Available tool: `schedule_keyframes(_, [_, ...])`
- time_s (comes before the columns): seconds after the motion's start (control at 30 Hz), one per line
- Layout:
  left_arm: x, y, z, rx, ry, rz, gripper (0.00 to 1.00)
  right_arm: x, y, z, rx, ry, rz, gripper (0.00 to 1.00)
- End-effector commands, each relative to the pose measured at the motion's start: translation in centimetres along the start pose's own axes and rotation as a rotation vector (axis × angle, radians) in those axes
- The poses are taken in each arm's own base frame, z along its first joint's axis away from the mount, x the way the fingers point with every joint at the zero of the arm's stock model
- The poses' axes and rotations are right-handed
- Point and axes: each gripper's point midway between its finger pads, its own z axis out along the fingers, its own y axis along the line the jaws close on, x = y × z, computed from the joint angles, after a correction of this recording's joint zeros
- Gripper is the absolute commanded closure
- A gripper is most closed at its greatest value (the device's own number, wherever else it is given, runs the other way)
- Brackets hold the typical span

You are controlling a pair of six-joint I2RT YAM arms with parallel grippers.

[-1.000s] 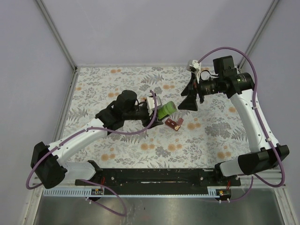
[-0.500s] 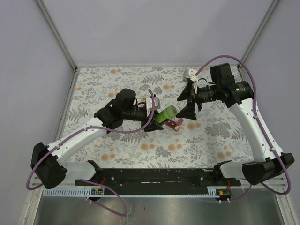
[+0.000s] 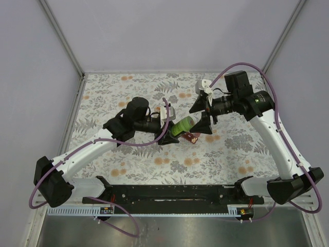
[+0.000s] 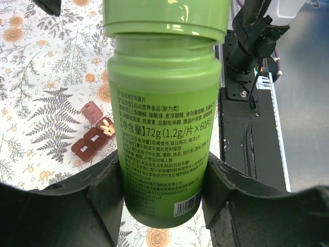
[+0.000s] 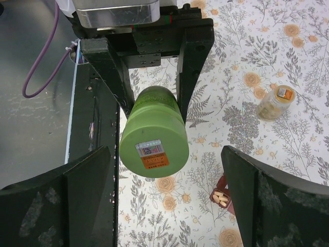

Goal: Sort the pills into containers
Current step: Screw the lid of the pill bottle onto the pill bottle.

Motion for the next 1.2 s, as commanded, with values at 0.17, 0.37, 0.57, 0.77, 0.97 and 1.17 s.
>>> schedule_keyframes(0.17, [-3.7, -0.4, -0.5, 0.028, -0.085, 0.062, 1.00, -0.7, 0.6, 0.7, -0.025, -0.020, -0.031, 0.07])
schedule_keyframes(0.37, [-3.6, -0.5, -0.5, 0.033, -0.085, 0.061, 1.00, -0.6, 0.6, 0.9, -0.035, -0.015, -0.028, 0.14])
schedule_keyframes(0.57, [-3.8, -0.6, -0.6, 0.036, -0.088, 0.061, 1.00, -0.4, 0.8, 1.1, -0.049, -0.005, -0.019, 0.26])
schedule_keyframes(0.77, [-3.6, -0.5, -0.5, 0.034, -0.087, 0.064, 1.00, -0.5, 1.2, 1.1, -0.066, 0.009, -0.010, 0.45])
schedule_keyframes(0.97, [-2.5, 0.2, -0.4, 0.002, -0.049, 0.082, 1.00, -0.3, 1.5, 0.5, -0.074, 0.056, 0.001, 0.65])
schedule_keyframes(1.17, [-1.8, 0.8, -0.5, -0.029, -0.024, 0.093, 1.00, -0.1, 1.4, 0.1, -0.063, 0.093, -0.002, 0.76])
